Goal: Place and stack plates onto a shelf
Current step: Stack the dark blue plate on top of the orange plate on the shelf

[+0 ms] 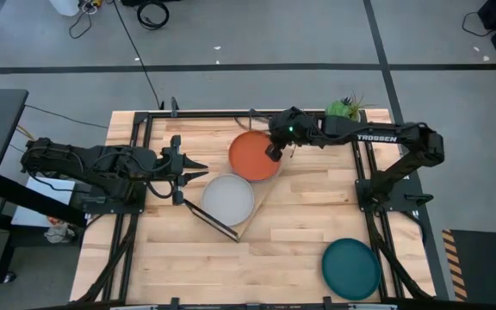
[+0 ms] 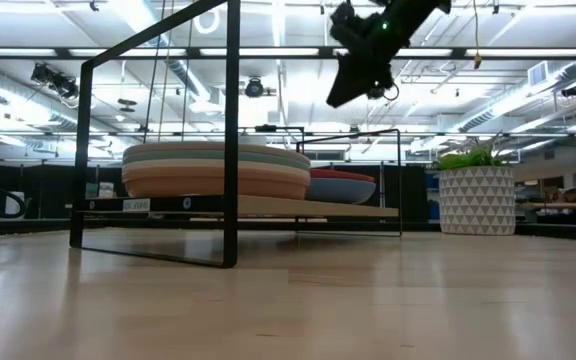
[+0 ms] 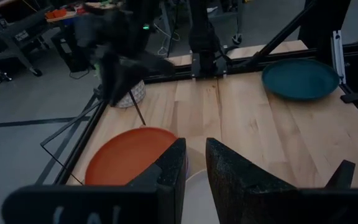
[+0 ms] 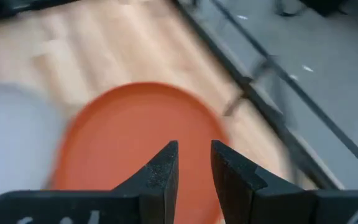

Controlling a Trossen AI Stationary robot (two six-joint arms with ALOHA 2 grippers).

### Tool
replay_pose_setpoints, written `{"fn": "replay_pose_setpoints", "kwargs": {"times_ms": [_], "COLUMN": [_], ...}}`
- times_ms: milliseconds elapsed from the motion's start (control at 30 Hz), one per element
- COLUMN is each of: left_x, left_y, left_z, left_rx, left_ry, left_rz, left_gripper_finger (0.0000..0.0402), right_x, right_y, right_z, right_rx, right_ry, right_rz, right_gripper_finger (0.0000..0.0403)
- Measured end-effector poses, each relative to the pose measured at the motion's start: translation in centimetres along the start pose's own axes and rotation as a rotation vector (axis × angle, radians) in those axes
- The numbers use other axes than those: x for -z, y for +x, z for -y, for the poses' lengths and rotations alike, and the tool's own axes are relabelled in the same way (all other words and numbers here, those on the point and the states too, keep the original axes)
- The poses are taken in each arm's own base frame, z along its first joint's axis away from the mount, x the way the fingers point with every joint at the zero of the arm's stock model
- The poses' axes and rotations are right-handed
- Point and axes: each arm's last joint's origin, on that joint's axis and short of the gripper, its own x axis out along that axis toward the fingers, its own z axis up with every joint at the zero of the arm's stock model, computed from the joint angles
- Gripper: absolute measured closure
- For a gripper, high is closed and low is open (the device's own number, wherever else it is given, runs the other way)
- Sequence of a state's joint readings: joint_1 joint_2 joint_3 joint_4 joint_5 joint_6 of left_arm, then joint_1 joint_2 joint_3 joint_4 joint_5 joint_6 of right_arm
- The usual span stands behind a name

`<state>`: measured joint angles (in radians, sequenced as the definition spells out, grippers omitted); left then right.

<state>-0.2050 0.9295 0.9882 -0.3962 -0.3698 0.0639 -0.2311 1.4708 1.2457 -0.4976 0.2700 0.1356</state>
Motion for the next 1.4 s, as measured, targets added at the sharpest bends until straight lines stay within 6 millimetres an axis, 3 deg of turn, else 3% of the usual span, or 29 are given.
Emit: {"fn": "replay_pose_setpoints", "kwargs": {"times_ms": [267, 467, 600, 700, 833, 933, 1200, 1400], "left_x": [-0.1, -0.3, -0.3, -0.2, 0.2, 0.4, 0.5, 0.5], "left_y": [0.0, 0.6, 1.3, 1.8, 2.3, 2.5, 2.6, 2.6], "left_z": [0.0, 0.2, 0.3, 0.5, 0.7, 0.8, 0.9, 0.9], "left_rx": [0.000, -0.002, -0.009, -0.012, -0.008, -0.006, -0.005, -0.005], "left_ry": [-0.003, -0.009, 0.023, 0.042, 0.059, 0.067, 0.072, 0.072], "left_rz": [0.007, 0.024, 0.023, 0.014, -0.027, -0.049, -0.058, -0.058], "left_gripper_finger": [0.0333, 0.0333, 0.0333, 0.0333, 0.0333, 0.0333, 0.0333, 0.0333], "right_x": [2.3, 4.9, 6.4, 6.9, 7.0, 7.9, 13.7, 16.7], "right_y": [0.2, 2.6, 5.0, 5.7, 4.0, 1.7, -3.5, -7.0], "right_z": [-4.0, -4.9, -5.9, -6.9, -8.4, -9.8, -13.4, -16.1], "right_rx": [-0.097, -0.137, -0.192, -0.211, -0.270, -0.429, -0.692, -0.711], "right_ry": [-0.099, -0.076, -0.078, -0.121, -0.213, -0.330, -0.581, -0.643], "right_rz": [0.031, 0.119, 0.089, 0.026, -0.051, -0.144, -0.563, -0.667], "right_gripper_finger": [0.0304, 0.0304, 0.0304, 0.0304, 0.0304, 0.0304, 0.0304, 0.0304]}}
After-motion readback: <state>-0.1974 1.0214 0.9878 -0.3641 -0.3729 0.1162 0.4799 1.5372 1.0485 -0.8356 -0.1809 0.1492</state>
